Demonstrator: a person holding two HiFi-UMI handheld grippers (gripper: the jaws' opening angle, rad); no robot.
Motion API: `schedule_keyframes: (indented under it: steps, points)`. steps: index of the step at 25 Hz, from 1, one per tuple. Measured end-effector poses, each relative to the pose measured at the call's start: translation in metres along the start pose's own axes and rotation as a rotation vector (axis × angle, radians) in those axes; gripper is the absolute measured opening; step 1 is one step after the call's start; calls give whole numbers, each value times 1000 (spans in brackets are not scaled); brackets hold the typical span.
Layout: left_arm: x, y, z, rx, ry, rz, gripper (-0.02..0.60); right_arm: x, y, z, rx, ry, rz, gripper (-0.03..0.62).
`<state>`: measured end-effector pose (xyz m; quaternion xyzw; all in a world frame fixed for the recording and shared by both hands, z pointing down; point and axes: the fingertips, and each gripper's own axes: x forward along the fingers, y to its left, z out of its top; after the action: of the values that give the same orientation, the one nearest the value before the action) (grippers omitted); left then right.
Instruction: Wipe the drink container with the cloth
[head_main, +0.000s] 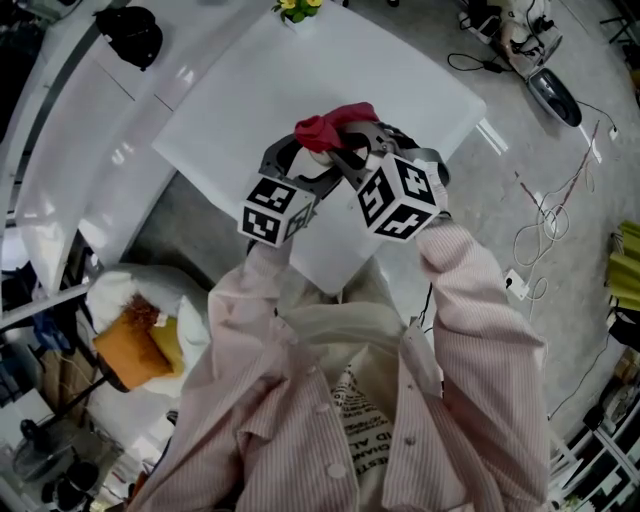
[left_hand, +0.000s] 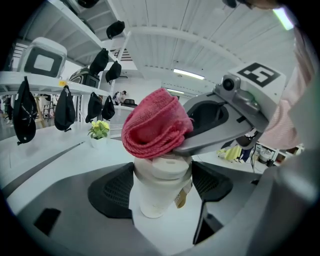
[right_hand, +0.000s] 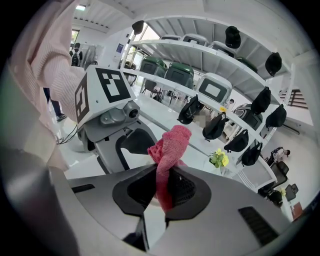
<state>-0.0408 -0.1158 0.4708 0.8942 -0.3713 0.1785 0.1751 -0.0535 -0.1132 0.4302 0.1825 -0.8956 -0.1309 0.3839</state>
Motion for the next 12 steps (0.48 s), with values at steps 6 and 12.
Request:
schedule_keyframes:
  steps: [6,12]
  points:
    - [-1,1,0,-3,-3,-3,365,-3,5,0,11,12,-5,40]
    - [0,1,0,-3,-2,-10,365,-7,9,-2,13,17,-1,40]
